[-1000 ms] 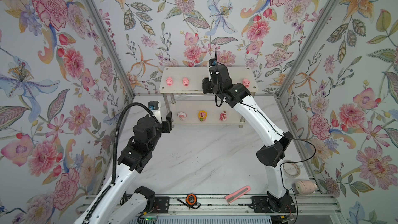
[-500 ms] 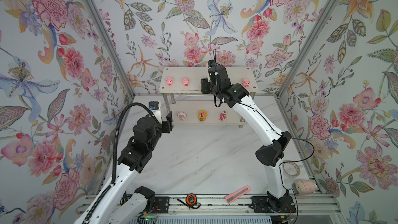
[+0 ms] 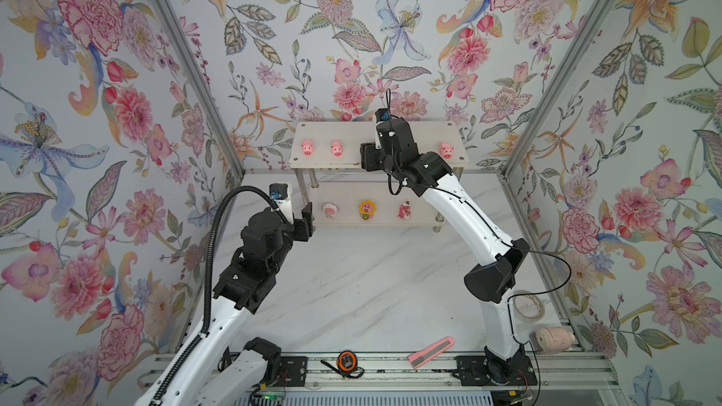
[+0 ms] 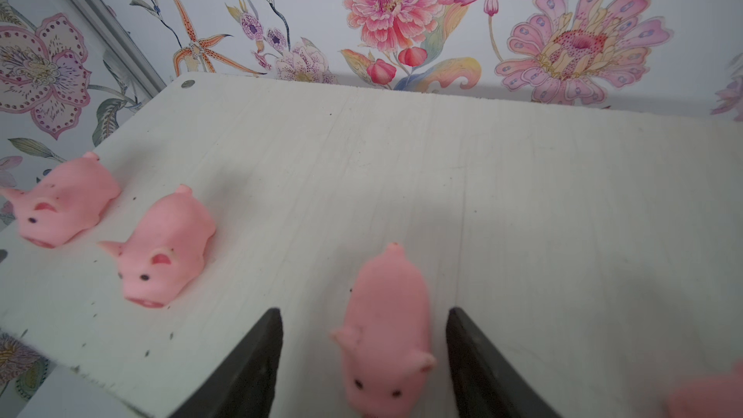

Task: Organize plastic toys on shelves
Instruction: Move the plastic toy from the shelf, then reset both arms

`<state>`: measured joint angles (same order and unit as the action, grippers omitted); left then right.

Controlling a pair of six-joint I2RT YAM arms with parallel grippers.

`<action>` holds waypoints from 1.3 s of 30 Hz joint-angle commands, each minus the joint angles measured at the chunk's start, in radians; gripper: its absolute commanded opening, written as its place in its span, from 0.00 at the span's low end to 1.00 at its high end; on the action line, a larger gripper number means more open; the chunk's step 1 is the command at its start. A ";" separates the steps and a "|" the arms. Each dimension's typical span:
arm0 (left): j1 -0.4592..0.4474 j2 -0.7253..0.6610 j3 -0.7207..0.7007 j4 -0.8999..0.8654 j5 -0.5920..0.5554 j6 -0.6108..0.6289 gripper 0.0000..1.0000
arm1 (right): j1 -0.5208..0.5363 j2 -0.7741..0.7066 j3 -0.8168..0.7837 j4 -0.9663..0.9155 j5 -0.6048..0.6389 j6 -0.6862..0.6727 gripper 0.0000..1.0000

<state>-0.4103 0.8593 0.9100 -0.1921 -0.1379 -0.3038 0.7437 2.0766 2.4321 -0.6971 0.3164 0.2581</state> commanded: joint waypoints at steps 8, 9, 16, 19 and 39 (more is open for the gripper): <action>0.014 -0.007 -0.025 0.019 -0.070 -0.007 0.72 | 0.068 -0.307 -0.188 0.013 0.110 -0.101 0.75; 0.013 -0.008 -0.033 0.024 -0.086 -0.010 0.73 | 0.072 -0.344 -0.245 0.032 0.112 -0.113 0.76; 0.013 -0.060 -0.221 0.213 -0.222 -0.024 0.99 | 0.082 -0.790 -0.980 0.451 0.118 -0.236 0.99; 0.014 -0.070 -0.328 0.366 -0.278 0.011 0.99 | 0.062 -0.966 -1.264 0.602 0.174 -0.287 0.99; 0.014 0.607 -0.672 1.470 -0.363 0.549 0.99 | -0.570 -0.791 -2.020 1.212 -0.085 -0.239 0.99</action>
<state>-0.4038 1.3895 0.2100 1.1587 -0.4789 0.1696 0.1848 1.2457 0.4385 0.2760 0.3031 0.0330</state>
